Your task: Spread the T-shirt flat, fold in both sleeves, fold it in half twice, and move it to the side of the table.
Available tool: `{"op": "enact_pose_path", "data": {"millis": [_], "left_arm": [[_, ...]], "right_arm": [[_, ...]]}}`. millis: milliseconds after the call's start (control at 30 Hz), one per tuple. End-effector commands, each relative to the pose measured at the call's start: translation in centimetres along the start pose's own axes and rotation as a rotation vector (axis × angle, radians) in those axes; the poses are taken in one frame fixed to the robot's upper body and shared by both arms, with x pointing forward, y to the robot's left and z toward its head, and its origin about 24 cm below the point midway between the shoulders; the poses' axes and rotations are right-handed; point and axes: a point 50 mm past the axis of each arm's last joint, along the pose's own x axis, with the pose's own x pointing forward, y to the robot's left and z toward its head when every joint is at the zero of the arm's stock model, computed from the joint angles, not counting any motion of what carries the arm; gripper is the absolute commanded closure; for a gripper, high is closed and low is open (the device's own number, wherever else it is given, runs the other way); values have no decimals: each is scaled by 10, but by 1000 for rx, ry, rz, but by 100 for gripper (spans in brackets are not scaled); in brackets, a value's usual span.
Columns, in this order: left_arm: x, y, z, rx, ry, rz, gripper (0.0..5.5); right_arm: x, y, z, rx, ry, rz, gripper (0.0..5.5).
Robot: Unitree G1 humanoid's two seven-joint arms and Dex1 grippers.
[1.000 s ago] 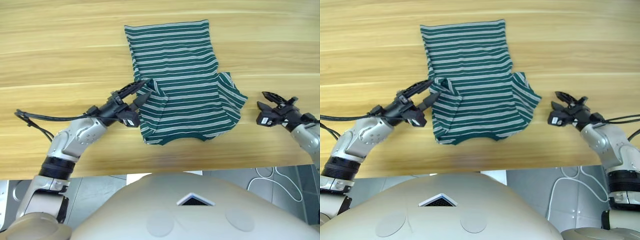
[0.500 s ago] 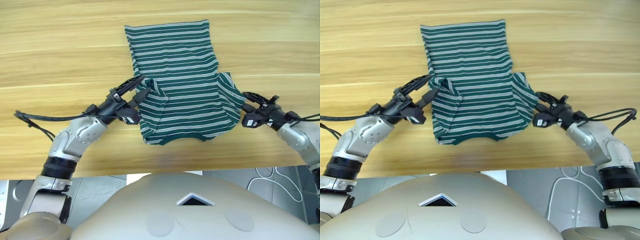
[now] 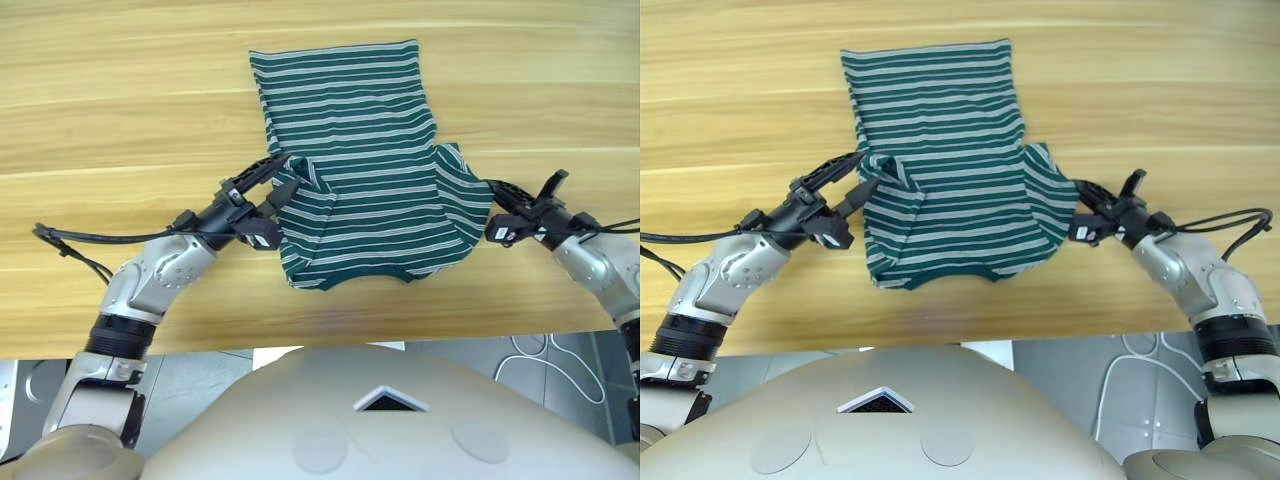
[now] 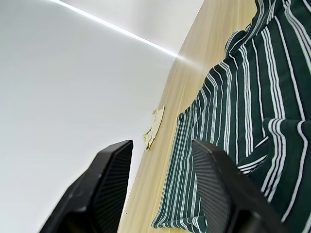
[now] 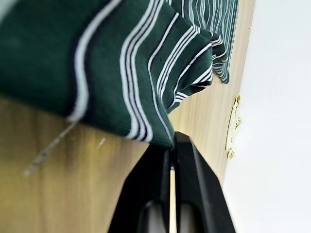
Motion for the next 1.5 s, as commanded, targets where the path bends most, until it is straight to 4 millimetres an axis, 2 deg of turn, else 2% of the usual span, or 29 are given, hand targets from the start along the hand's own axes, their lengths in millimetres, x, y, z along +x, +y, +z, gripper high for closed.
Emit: {"op": "enact_pose_path", "data": {"millis": [33,167,433,500,700,867,1033,1167,1300,1500], "left_arm": [[0,-1,0,4,3,-2,323],[0,-2,0,-1,4,-2,323],[-1,-9,-1,-2,5,-41,323],[-2,-11,-2,2,11,-50,323],[-2,-16,-1,-11,6,-83,323],[-1,-20,-1,-19,3,-109,323],[-1,-21,-2,-21,2,-115,323],[-1,-22,-2,-25,4,-117,323],[-1,-22,-2,-25,5,-118,323],[-4,-27,-3,-38,17,-155,323]], "right_arm": [[0,19,8,13,-26,75,548],[-2,7,13,21,-65,-4,548],[-4,-45,36,60,-178,-278,548],[-3,-50,36,55,-174,-297,548],[2,-44,42,55,-192,-276,548],[17,-25,72,101,-325,-205,548],[27,-20,91,113,-404,-175,548],[31,-17,100,115,-439,-155,548],[35,-15,98,107,-421,-143,548],[36,-17,92,94,-397,-137,443]]}}
